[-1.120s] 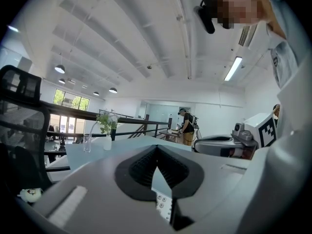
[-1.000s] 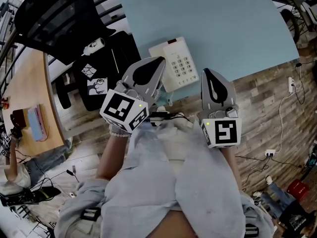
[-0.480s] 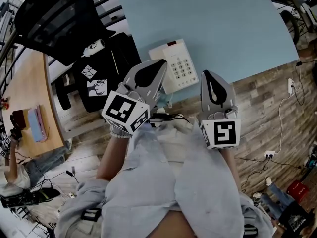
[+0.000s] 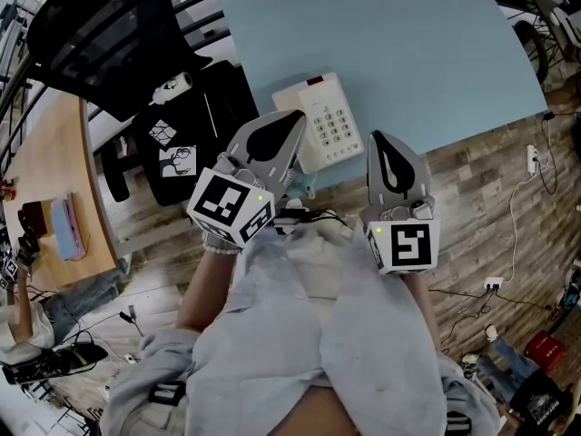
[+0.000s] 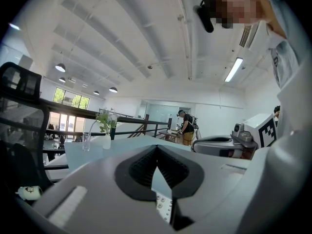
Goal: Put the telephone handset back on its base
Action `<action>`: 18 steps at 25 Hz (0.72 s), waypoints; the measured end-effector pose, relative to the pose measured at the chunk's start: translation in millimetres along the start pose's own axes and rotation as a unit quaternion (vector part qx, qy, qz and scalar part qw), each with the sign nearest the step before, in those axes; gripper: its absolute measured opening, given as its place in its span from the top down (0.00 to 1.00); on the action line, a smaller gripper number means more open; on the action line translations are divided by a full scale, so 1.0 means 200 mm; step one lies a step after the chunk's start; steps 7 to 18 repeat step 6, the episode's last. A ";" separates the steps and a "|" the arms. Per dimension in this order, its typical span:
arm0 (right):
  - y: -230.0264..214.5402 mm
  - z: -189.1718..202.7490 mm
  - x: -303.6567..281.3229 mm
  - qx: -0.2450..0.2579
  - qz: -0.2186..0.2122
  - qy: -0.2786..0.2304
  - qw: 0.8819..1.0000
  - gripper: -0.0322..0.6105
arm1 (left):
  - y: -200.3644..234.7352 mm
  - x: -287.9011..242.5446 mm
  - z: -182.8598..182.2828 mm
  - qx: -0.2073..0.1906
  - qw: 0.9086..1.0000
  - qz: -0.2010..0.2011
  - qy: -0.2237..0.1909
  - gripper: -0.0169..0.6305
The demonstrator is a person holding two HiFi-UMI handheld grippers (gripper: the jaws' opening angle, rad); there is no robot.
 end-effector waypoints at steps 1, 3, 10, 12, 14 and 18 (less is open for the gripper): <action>0.00 0.00 0.00 0.000 0.000 0.000 1.000 0.94 | 0.00 0.00 0.00 0.000 1.000 -0.001 0.000 0.97; 0.00 0.00 0.01 0.000 0.000 0.000 1.000 0.94 | 0.00 0.00 0.01 0.002 1.000 -0.002 0.001 0.97; -0.01 0.01 0.01 0.000 -0.001 0.002 1.000 0.94 | 0.00 0.00 0.02 0.004 1.000 -0.003 0.003 0.97; -0.01 0.01 0.01 0.000 -0.001 0.002 1.000 0.94 | 0.00 0.00 0.02 0.004 1.000 -0.003 0.003 0.97; -0.01 0.01 0.01 0.000 -0.001 0.002 1.000 0.94 | 0.00 0.00 0.02 0.004 1.000 -0.003 0.003 0.97; -0.01 0.01 0.01 0.000 -0.001 0.002 1.000 0.94 | 0.00 0.00 0.02 0.004 1.000 -0.003 0.003 0.97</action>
Point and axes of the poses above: the fingertips, and each gripper's own axes: x backward along the fingers, y to its left, z out of its underside, the point moved 2 cm from there along x, backward along the fingers, and after that the axes turned 12 degrees about -z, right-handed, at the moved point
